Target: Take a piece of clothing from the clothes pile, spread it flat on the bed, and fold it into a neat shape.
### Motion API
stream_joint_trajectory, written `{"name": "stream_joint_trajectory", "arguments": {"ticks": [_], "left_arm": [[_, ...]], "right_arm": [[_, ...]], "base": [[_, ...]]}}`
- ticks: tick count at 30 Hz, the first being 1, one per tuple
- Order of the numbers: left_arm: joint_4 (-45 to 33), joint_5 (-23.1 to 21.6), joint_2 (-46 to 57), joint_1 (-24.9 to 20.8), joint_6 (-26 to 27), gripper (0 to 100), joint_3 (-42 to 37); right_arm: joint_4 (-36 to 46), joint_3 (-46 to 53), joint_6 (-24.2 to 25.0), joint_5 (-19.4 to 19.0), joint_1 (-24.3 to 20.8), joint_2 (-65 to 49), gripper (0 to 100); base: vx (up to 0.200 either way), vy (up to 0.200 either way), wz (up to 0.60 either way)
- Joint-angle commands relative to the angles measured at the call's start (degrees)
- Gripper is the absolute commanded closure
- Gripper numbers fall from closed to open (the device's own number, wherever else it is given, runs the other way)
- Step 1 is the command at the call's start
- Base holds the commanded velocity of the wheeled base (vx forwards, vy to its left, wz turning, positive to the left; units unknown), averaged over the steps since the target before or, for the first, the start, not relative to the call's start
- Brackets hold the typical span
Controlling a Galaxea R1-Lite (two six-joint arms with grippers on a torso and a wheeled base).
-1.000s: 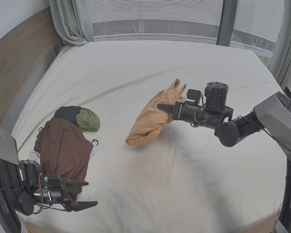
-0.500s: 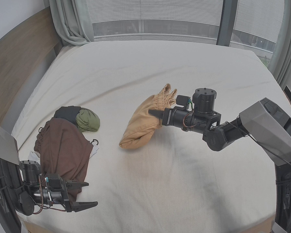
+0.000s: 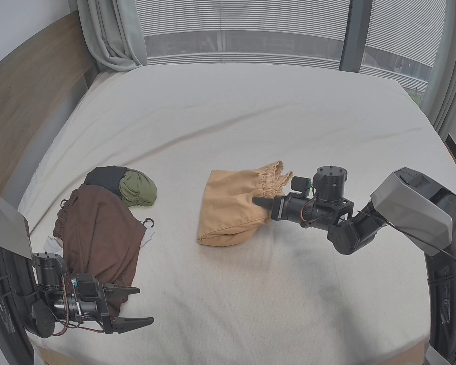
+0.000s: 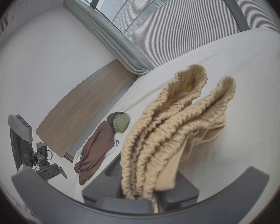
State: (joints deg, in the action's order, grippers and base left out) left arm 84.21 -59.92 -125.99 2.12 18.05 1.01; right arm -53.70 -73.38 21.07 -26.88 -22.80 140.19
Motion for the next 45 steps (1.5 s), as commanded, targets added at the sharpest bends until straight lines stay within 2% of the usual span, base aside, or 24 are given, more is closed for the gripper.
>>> {"name": "stream_joint_trajectory", "arguments": {"ticks": [1, 5, 14, 29, 30, 37, 45], "left_arm": [[0.0, 0.0, -0.5, 0.0, 0.1, 0, -1.0], [0.0, 0.0, -0.5, -0.2, 0.1, 0, -1.0], [0.0, 0.0, -0.4, -0.2, 0.1, 0, -1.0], [0.0, 0.0, -0.4, -0.5, 0.1, 0, -1.0], [0.0, 0.0, -0.4, -0.5, 0.1, 0, -1.0], [0.0, 0.0, -0.1, -0.4, 0.1, 0, -1.0], [0.0, 0.0, 0.0, -0.5, 0.1, 0, -1.0]], "right_arm": [[-4.1, 6.7, -0.1, 0.1, 3.0, 0.4, 100], [-7.3, 9.0, 0.1, 1.8, 3.2, 1.2, 100], [-13.5, 11.1, 0.0, 2.9, 2.7, 7.7, 100], [-13.5, 11.2, -0.1, 3.1, 3.2, 7.5, 100], [-13.6, 11.1, -0.1, 3.8, 3.3, 7.3, 0], [-12.1, 20.5, -1.0, 4.8, 2.2, 2.5, 0], [-12.1, 28.4, -5.5, 4.8, 2.0, 1.3, 0]], "base": [[0.000, 0.000, 0.00], [0.000, 0.000, 0.00], [0.000, 0.000, 0.00], [0.000, 0.000, 0.00], [0.000, 0.000, 0.00], [0.000, 0.000, 0.00], [0.000, 0.000, 0.00]]}}
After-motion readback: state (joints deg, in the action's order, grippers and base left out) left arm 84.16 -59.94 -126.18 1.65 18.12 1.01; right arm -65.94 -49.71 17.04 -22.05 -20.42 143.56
